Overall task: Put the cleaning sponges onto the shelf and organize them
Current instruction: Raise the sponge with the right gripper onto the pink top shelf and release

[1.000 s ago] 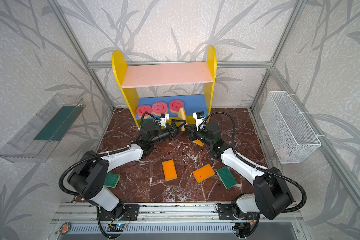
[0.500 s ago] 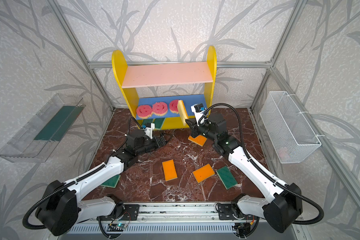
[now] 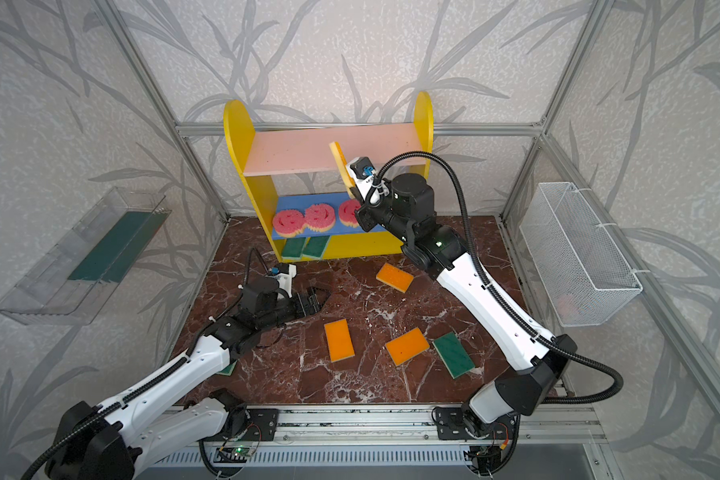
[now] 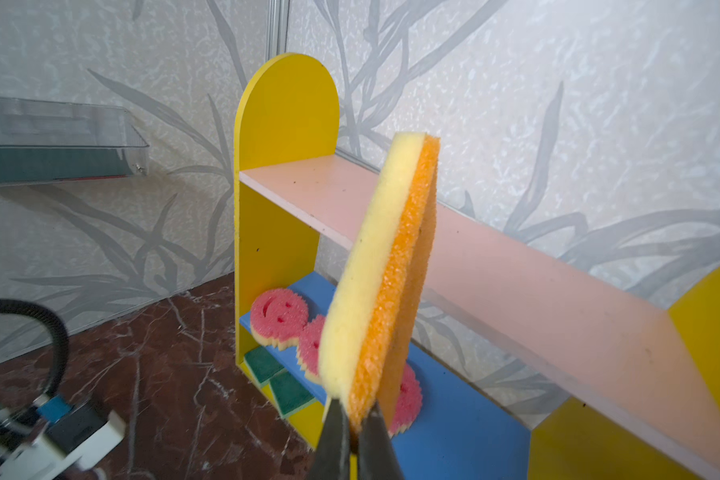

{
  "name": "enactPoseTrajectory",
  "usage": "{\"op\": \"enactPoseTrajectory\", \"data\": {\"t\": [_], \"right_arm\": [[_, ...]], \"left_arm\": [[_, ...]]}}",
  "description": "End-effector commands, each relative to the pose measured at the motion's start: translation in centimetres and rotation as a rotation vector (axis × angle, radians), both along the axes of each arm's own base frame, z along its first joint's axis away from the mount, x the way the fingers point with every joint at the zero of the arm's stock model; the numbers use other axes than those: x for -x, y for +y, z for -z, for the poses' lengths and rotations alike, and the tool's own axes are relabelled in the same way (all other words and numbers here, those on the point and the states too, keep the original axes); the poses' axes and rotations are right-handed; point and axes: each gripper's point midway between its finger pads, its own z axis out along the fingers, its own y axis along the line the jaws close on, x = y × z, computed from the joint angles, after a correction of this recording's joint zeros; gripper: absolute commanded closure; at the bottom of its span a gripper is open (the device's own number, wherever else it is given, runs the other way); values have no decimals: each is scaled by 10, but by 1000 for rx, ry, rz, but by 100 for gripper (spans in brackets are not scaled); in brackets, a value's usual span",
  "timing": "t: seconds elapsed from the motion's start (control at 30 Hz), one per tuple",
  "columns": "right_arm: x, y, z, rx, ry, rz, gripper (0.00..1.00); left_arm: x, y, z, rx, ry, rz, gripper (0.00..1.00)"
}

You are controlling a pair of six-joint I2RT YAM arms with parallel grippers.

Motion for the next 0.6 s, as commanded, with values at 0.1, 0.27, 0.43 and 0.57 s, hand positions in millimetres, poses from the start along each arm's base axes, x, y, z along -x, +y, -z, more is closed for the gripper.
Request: {"op": "enactPoseTrajectory", "data": {"t": [0.1, 0.27, 0.43, 0.57], "right_arm": [[-49, 30, -4, 125, -103, 132, 100], [-79, 61, -3, 167, -119, 161, 100], [-100, 85, 2, 184, -174, 214, 100], [-105, 94, 8, 159, -182, 210, 90]], "left_arm": [[14, 12, 19, -44, 29, -14, 3], [24, 18, 24, -46, 41, -21, 3], [29, 22, 25, -56, 44, -25, 3], [31, 23, 23, -57, 44, -22, 3]]}}
